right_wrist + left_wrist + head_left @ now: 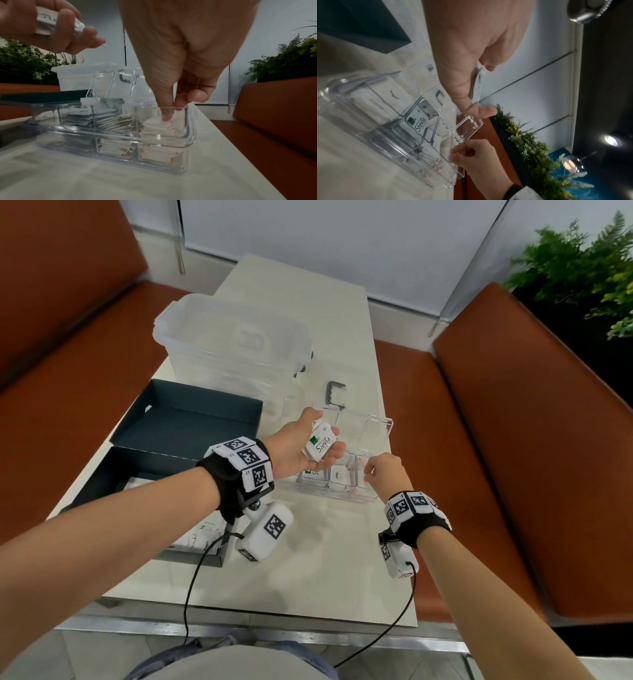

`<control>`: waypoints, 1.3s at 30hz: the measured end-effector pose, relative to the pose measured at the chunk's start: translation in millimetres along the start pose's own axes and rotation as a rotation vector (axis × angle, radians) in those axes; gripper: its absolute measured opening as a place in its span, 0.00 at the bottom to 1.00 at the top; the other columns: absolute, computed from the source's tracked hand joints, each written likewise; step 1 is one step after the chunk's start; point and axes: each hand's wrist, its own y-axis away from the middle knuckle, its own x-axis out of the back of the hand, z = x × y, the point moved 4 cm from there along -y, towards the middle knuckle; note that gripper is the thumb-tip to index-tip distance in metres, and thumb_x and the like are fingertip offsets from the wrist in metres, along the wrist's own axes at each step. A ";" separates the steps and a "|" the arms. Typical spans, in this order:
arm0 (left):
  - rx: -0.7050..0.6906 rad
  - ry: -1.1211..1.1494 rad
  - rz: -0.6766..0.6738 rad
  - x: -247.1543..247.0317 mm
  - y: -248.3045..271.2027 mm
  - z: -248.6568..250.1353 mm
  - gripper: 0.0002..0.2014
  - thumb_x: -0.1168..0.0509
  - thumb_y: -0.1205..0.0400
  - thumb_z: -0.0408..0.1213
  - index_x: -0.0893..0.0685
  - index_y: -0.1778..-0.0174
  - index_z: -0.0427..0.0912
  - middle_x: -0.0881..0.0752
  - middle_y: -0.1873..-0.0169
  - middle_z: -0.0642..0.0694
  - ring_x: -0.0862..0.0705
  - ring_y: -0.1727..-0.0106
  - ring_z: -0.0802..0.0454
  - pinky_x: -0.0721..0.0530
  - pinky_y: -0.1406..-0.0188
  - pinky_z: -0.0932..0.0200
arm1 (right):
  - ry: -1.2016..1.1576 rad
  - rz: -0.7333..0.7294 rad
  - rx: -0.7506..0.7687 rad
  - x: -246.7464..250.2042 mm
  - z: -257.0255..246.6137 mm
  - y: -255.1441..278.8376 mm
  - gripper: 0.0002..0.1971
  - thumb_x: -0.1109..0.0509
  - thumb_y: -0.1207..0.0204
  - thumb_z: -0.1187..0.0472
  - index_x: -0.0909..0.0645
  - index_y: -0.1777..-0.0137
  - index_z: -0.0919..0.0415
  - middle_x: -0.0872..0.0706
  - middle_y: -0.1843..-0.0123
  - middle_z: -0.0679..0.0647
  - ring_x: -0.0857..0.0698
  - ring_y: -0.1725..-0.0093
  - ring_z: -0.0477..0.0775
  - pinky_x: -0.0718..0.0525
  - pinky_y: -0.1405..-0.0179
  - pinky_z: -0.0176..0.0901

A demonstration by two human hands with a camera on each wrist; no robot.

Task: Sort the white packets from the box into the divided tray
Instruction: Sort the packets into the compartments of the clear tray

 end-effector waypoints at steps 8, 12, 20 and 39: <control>0.066 0.284 -0.121 5.6 1.2 2.4 0.21 0.45 0.14 0.45 0.20 0.38 0.30 0.16 0.45 0.29 0.13 0.52 0.41 0.11 0.54 0.51 | -0.292 0.274 0.118 49.8 -31.3 14.1 0.09 0.34 0.20 0.64 0.12 0.48 0.61 0.11 0.53 0.54 0.19 0.61 0.45 0.28 0.61 0.25; 0.051 0.238 -0.167 3.1 3.8 2.2 0.19 0.48 0.15 0.33 0.27 0.30 0.27 0.18 0.40 0.30 0.14 0.44 0.41 0.13 0.46 0.48 | -0.590 0.277 0.184 68.6 -62.7 35.0 0.09 0.31 0.21 0.51 0.14 0.47 0.50 0.15 0.57 0.44 0.21 0.66 0.36 0.27 0.70 0.19; -0.166 -0.022 -0.006 12.3 -3.1 4.8 0.16 0.37 0.17 0.23 0.23 0.32 0.26 0.15 0.40 0.29 0.13 0.42 0.36 0.10 0.52 0.48 | -0.879 0.144 0.040 56.2 -68.1 38.5 0.07 0.24 0.26 0.61 0.20 0.53 0.57 0.13 0.54 0.55 0.12 0.65 0.50 0.15 0.71 0.39; -0.169 -0.045 0.208 70.9 4.6 4.7 0.07 0.34 0.15 0.35 0.14 0.51 0.35 0.10 0.61 0.41 0.10 0.64 0.51 0.14 0.73 0.62 | -0.854 0.031 -0.082 29.6 -67.3 0.6 0.05 0.31 0.22 0.64 0.15 0.49 0.59 0.13 0.58 0.59 0.17 0.63 0.53 0.17 0.60 0.46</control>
